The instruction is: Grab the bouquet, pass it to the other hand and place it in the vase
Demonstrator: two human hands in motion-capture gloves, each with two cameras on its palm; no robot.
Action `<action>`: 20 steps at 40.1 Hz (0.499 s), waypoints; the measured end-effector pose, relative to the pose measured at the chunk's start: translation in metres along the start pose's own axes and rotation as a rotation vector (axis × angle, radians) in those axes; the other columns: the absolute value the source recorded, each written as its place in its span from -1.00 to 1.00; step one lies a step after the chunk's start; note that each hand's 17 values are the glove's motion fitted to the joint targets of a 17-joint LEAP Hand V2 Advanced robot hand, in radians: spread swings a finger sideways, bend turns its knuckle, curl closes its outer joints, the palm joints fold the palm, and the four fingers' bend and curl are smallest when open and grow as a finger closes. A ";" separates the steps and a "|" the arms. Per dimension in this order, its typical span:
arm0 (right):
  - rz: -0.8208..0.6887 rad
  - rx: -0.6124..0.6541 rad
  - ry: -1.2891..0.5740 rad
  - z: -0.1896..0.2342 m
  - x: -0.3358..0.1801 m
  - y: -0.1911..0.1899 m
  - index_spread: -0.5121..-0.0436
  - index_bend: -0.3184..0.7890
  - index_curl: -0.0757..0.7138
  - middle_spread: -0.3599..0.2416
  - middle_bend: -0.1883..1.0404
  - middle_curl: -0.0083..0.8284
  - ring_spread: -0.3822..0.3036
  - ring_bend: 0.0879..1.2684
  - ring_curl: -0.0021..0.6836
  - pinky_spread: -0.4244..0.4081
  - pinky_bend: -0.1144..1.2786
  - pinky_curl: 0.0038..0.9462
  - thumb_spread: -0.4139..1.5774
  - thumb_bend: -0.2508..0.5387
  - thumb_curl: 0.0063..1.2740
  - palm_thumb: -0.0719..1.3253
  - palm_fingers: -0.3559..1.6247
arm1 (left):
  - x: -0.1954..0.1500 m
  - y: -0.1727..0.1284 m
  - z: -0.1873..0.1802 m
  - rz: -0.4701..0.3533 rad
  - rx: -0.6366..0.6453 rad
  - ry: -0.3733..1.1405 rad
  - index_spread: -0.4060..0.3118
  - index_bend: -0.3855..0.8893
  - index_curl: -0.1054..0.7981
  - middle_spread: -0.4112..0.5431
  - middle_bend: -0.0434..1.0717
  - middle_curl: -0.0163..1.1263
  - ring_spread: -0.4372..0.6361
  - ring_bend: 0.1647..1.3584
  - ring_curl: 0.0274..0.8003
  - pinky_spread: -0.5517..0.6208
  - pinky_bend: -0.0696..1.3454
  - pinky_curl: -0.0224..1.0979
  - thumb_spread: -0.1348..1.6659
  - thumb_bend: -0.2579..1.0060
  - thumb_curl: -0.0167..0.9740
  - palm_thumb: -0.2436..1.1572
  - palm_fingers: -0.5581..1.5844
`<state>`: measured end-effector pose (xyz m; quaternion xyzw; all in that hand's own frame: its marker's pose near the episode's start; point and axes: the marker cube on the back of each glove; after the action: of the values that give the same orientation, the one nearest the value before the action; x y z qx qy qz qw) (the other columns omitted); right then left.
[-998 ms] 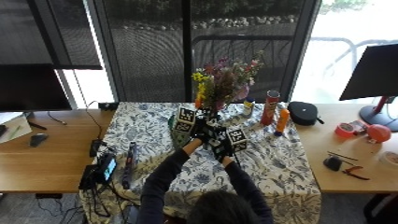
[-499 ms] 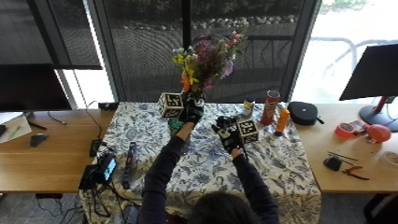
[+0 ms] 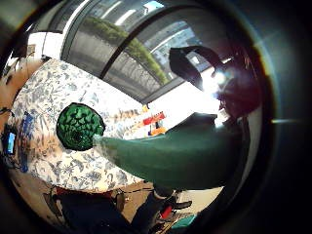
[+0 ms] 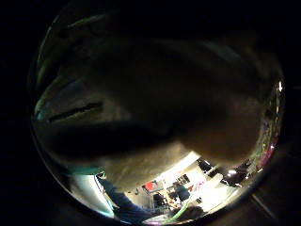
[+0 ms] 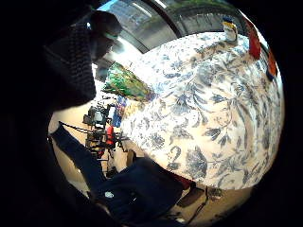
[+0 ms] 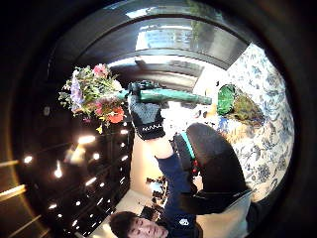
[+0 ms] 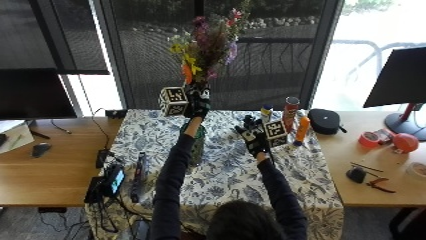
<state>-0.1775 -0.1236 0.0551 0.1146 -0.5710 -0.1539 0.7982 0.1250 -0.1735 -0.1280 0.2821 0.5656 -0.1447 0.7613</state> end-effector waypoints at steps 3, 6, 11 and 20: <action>-0.009 0.000 -0.001 -0.006 0.002 0.000 -0.07 -0.24 -0.10 0.09 -0.44 -0.08 0.08 -0.48 0.13 0.59 -0.02 -0.11 0.55 -0.43 -0.52 0.03 -0.30 | 0.002 -0.005 -0.005 -0.004 0.017 0.003 -0.64 -0.10 0.58 -0.80 -0.01 0.11 -0.79 -0.27 0.15 -0.54 -0.52 -0.09 0.52 -0.61 -0.21 0.61 0.63; -0.004 0.004 0.002 -0.010 0.004 0.000 -0.09 -0.23 -0.12 0.10 -0.43 -0.11 0.10 -0.46 0.12 0.61 -0.01 -0.12 0.55 -0.43 -0.51 0.02 -0.30 | 0.002 -0.010 -0.009 -0.001 0.033 0.001 -0.64 -0.10 0.59 -0.80 -0.02 0.12 -0.79 -0.27 0.15 -0.54 -0.52 -0.09 0.52 -0.61 -0.21 0.61 0.63; 0.024 0.015 -0.001 -0.013 0.004 0.004 -0.10 -0.21 -0.14 0.13 -0.42 -0.13 0.15 -0.46 0.10 0.62 0.01 -0.13 0.55 -0.42 -0.51 0.01 -0.31 | 0.001 -0.015 -0.014 -0.013 0.049 -0.012 -0.64 -0.10 0.60 -0.80 -0.02 0.12 -0.79 -0.28 0.15 -0.54 -0.53 -0.08 0.52 -0.61 -0.22 0.60 0.63; 0.052 0.014 0.001 -0.017 0.007 0.006 -0.11 -0.18 -0.14 0.22 -0.43 -0.19 0.21 -0.45 0.08 0.62 0.04 -0.16 0.55 -0.42 -0.49 0.01 -0.33 | -0.034 -0.037 -0.004 0.009 -0.006 0.032 -0.65 -0.11 0.62 -0.80 -0.03 0.13 -0.79 -0.30 0.15 -0.55 -0.54 -0.08 0.52 -0.61 -0.22 0.59 0.62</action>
<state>-0.1590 -0.1209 0.0580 0.1056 -0.5743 -0.1288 0.8015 0.0916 -0.2040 -0.1062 0.2846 0.5768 -0.1349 0.7538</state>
